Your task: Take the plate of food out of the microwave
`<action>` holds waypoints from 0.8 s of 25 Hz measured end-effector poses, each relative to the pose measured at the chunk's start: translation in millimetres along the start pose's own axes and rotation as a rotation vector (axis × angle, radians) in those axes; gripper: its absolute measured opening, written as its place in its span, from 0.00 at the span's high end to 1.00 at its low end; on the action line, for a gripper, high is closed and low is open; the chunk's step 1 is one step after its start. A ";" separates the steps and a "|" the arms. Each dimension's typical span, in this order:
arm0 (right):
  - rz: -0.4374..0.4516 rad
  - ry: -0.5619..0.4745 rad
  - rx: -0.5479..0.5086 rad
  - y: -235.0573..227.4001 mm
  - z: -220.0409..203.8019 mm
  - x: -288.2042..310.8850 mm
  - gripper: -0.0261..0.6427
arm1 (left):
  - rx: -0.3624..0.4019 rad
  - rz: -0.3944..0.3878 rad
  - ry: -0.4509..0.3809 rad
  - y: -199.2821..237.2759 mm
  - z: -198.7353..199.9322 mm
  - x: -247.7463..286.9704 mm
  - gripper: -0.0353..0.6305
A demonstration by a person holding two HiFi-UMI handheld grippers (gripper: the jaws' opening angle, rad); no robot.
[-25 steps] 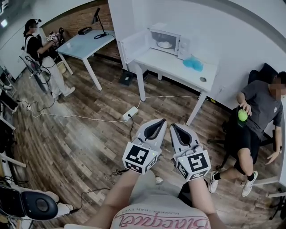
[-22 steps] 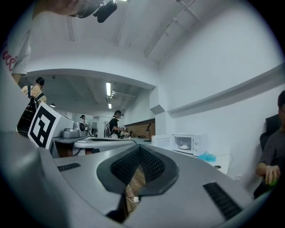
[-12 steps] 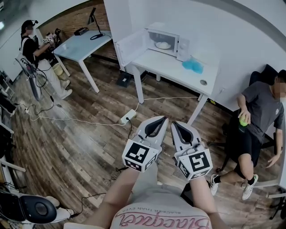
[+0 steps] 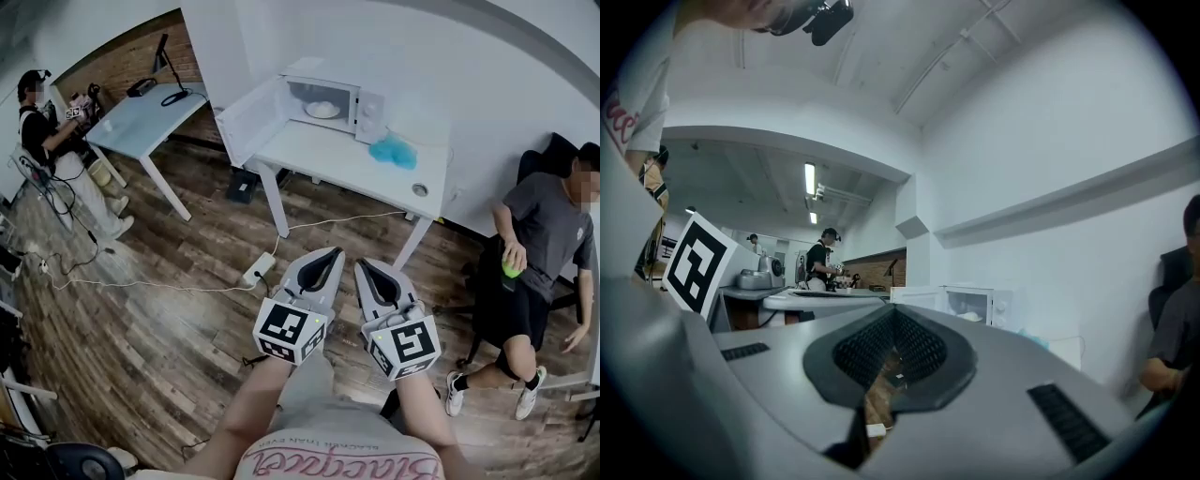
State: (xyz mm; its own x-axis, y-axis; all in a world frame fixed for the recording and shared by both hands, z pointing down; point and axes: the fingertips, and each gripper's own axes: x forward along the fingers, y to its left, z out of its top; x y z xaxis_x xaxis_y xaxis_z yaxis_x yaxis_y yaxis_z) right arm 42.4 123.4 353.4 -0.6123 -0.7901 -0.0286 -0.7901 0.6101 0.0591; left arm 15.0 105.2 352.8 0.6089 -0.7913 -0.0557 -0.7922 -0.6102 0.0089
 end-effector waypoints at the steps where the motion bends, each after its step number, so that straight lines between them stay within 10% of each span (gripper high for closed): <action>1: -0.001 0.006 -0.006 -3.5 -1.4 8.3 0.95 | -0.001 -0.004 0.005 7.6 -2.0 6.5 0.94; 20: -0.051 0.026 0.004 -66.4 -0.7 161.0 0.95 | 0.042 -0.106 0.011 125.6 6.4 112.2 0.94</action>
State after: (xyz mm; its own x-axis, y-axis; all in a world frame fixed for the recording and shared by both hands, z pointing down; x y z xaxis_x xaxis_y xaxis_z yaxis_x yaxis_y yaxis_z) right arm -3.7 -44.4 345.6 -0.5701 -0.8216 -0.0059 -0.8206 0.5690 0.0541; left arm -16.5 -60.0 341.3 0.6898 -0.7227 -0.0429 -0.7240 -0.6887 -0.0379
